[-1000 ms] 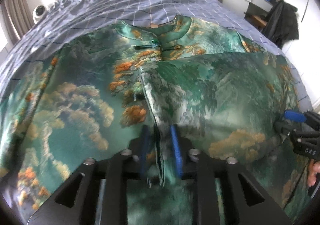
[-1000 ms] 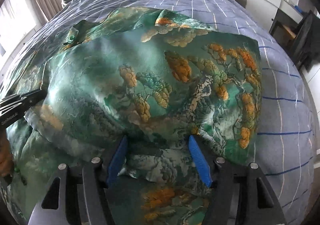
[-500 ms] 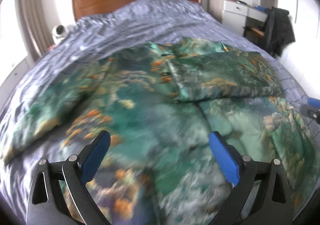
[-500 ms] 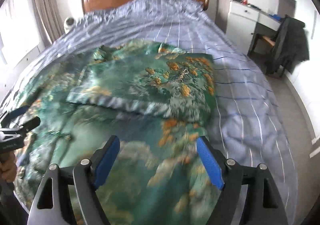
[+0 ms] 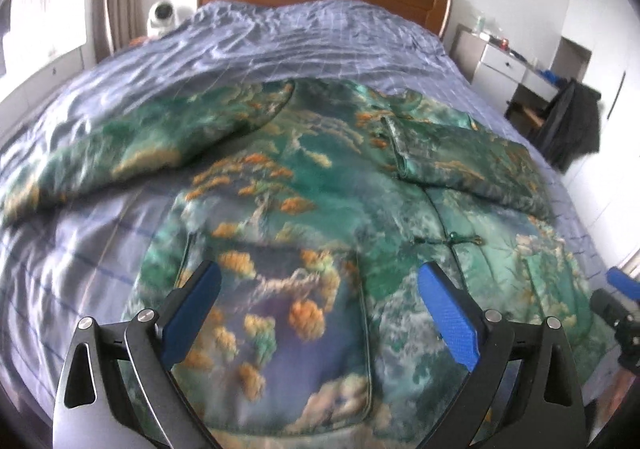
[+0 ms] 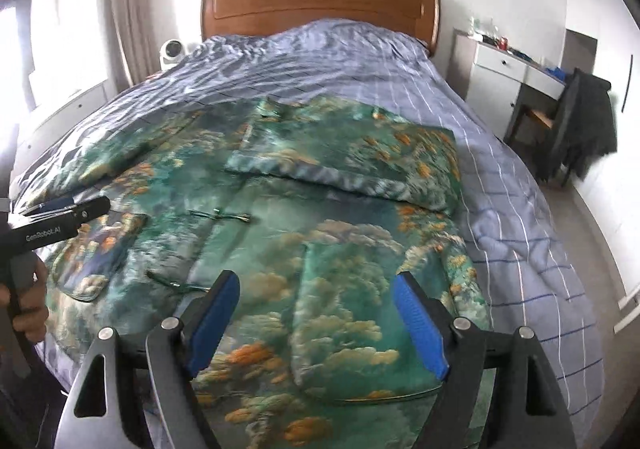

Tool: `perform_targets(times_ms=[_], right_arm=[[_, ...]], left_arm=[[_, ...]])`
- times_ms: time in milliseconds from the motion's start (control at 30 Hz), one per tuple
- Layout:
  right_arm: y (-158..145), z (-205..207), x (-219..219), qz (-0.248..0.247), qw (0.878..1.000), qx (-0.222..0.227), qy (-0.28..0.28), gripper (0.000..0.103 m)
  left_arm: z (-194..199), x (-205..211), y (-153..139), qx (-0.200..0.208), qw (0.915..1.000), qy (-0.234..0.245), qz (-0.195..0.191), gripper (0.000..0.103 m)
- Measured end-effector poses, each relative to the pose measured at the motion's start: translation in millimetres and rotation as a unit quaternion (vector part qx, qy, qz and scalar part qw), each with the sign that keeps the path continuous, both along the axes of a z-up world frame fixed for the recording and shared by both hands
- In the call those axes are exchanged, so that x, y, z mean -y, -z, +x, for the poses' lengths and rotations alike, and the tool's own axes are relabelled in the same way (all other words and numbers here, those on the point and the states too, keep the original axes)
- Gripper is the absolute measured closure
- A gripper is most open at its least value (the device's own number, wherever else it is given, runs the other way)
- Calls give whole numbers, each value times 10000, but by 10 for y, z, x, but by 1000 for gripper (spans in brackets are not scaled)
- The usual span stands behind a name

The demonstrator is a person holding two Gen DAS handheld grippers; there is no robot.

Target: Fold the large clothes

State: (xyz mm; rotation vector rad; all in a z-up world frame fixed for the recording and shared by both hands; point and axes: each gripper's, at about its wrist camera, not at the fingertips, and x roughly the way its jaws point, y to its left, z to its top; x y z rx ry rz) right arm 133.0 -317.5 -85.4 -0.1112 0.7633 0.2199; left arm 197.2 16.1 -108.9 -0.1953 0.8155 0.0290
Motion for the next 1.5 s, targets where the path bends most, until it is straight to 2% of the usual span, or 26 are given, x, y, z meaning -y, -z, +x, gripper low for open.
perform_targets(times_ms=[100,200,267,400,500,600,700,767,800,867,933,1067,1100,1167,1233,1267,1300,1333,1367,1400,1467,1500], right_arm=[[-47,-55,-85,82,9999,26,-69,22],[-55,-120,-157,118,9999,12,-114,22],[-46,-159,-193,124,9998,-14,-144,22],[-23,-212,-238,138,9997,-68,-184,22],[-18,-225,-259,147,9996,-86,-206,22],[-19,-230,-274,138,9996,-81,-232,22],[-26,-235,-273,145,9996,-78,-233,22],[-37,-253,-266,155,9996,-36,-231,22],[-41,-265,-262,150,9996,-20,-227,22],[-34,-286,-253,136,9996,-19,-236,22],[-9,-294,-252,108,9996,-57,-240,22],[-9,-322,-262,76,9996,-78,-275,22],[-19,-330,-275,57,9995,-71,-299,22],[-36,-348,-308,8,9994,-52,-349,22],[-42,-358,-360,-46,9990,-46,-433,22],[-43,-362,-379,-57,9989,-42,-457,22],[-43,-364,-399,-58,9988,-46,-480,22],[-36,-367,-421,-48,9987,-61,-513,22],[-28,-364,-441,-35,9986,-78,-531,22],[-18,-362,-455,-18,9985,-93,-545,22],[-2,-368,-486,19,9981,-125,-597,22],[-1,-379,-496,25,9980,-125,-616,22]], left_arm=[[-40,-70,5,-183,9998,-33,57,4],[-107,-138,-6,-93,9996,-8,259,2],[-139,-212,-15,-71,9997,-51,228,2],[-168,-440,-18,-30,9997,-142,-183,2],[-143,-603,7,-91,9992,-310,-237,2],[-119,-859,10,-96,9979,-539,-353,2],[-79,-1297,13,-6,9929,-993,-648,2],[-33,-1670,87,-41,9843,-1365,-1116,2],[-4,-1871,142,-62,9771,-1559,-1446,2],[64,-2264,262,10,9568,-1905,-2197,2],[117,-2586,358,122,9366,-2326,-2618,2],[210,-3129,583,156,8965,-3305,-2948,3],[231,-3224,630,97,8885,-3503,-2962,3],[246,-3353,666,44,8801,-3694,-2984,4],[255,-3410,647,70,8760,-3809,-2958,14],[267,-3415,626,56,8768,-3829,-2907,29],[288,-3410,606,-5,8794,-3842,-2812,52],[279,-3421,595,-58,8823,-3853,-2704,67],[296,-3415,577,-87,8868,-3817,-2606,89],[311,-3399,545,-80,8914,-3742,-2558,91],[303,-3332,380,20,9033,-3685,-2197,94],[328,-3205,210,129,9157,-3585,-1811,94]])
